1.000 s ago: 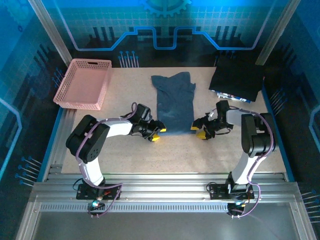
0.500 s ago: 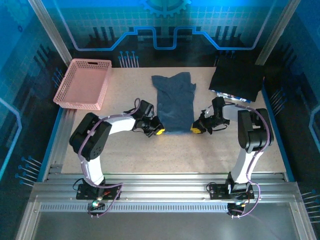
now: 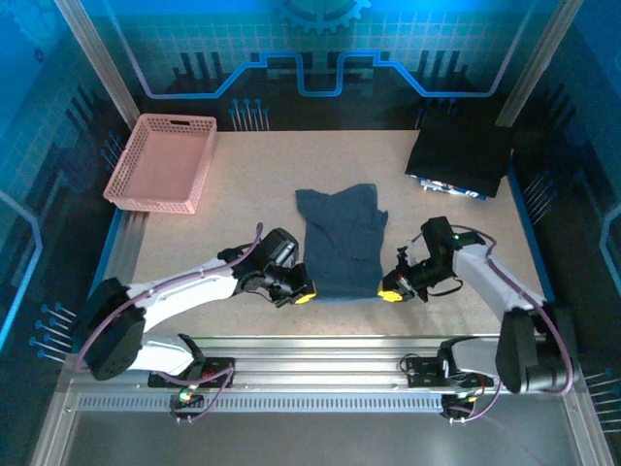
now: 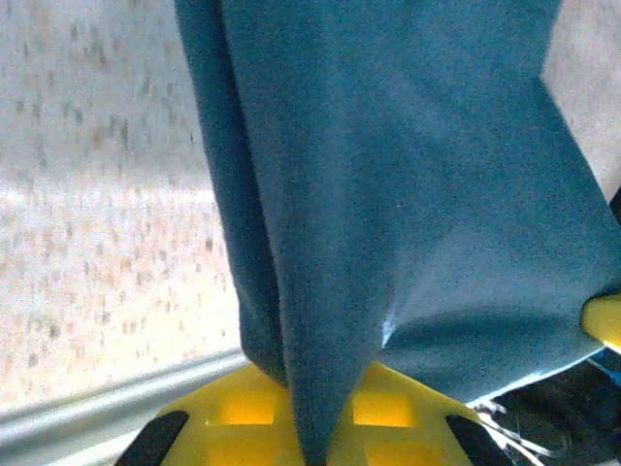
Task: Fold and stack the t-shirts
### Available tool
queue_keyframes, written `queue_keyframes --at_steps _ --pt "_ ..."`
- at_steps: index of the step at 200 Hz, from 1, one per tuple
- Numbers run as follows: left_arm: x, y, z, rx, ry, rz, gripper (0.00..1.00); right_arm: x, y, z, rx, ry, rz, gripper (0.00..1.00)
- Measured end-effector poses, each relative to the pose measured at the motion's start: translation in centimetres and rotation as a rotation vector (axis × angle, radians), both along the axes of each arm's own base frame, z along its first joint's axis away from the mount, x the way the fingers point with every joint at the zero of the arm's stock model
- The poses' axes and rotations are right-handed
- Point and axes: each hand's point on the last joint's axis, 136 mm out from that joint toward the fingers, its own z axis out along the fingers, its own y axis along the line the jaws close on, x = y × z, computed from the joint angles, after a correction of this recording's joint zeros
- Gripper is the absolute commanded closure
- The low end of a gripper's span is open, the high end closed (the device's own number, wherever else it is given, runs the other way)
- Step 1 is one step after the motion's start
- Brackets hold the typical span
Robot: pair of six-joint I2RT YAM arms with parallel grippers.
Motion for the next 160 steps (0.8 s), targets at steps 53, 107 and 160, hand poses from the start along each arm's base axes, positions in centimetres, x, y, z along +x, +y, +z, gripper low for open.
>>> queue_keyframes --at_steps 53,107,160 --pt "3.0 0.6 4.7 -0.068 -0.045 0.097 1.00 2.7 0.3 2.8 -0.002 -0.003 -0.003 1.00" --pt "12.9 0.9 6.9 -0.096 -0.086 0.177 1.00 14.9 -0.3 5.9 -0.014 -0.154 -0.002 1.00" --pt "21.5 0.5 6.5 -0.115 -0.134 0.146 1.00 22.0 -1.7 3.5 -0.032 -0.151 -0.006 1.00"
